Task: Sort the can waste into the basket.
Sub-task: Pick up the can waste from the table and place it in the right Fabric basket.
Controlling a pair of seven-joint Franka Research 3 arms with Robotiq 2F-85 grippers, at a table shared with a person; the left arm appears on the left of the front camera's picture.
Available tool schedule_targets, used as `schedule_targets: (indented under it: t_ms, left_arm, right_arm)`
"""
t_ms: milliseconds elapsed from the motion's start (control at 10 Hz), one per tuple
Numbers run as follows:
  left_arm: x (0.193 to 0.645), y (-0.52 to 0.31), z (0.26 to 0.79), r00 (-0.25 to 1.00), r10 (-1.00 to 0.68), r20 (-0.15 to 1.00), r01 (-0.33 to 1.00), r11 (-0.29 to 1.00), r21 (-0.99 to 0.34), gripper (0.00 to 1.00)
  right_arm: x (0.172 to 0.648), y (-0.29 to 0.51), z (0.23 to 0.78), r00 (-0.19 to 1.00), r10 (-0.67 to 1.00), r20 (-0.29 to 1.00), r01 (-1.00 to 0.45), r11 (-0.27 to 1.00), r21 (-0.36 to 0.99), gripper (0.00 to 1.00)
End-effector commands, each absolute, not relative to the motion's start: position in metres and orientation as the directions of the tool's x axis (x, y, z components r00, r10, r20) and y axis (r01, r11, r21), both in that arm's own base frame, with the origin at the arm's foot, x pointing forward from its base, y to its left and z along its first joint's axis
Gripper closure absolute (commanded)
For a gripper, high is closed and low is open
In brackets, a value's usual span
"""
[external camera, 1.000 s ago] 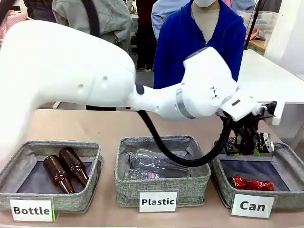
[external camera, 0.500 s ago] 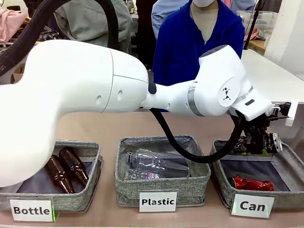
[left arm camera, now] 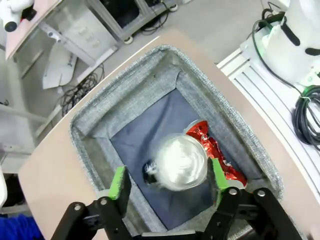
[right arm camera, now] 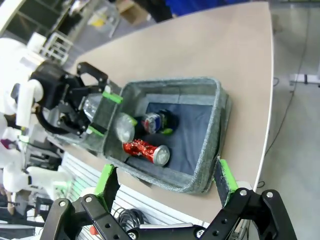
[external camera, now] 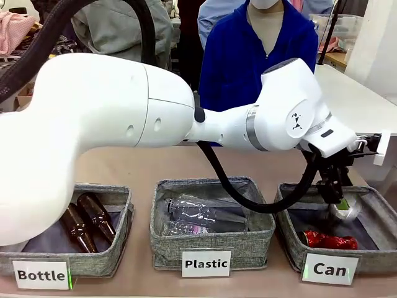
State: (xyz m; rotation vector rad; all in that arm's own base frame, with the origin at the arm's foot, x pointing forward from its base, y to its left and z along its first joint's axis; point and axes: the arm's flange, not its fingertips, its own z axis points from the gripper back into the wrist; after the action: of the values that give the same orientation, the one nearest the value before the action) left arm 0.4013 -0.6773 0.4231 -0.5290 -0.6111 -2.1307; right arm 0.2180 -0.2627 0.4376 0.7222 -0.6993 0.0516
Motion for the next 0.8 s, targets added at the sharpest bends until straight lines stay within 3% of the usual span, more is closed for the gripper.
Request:
schedule_targets:
  t_ms: [0, 700]
  left_arm:
    - [0.405, -0.683, 0.431, -0.573, -0.595, 0.564, 0.804, -0.542, 0.245, 0.0]
    - [0.408, -0.638, 0.451, -0.51, -0.576, 0.639, 0.832, -0.52, 0.195, 0.01]
  right_arm:
    - [0.219, -0.265, 0.443, 0.779, -0.195, 0.596, -0.269, 0.755, 0.598, 0.0]
    - [0.226, -0.26, 0.441, 0.768, -0.175, 0.616, -0.307, 0.743, 0.594, 0.0]
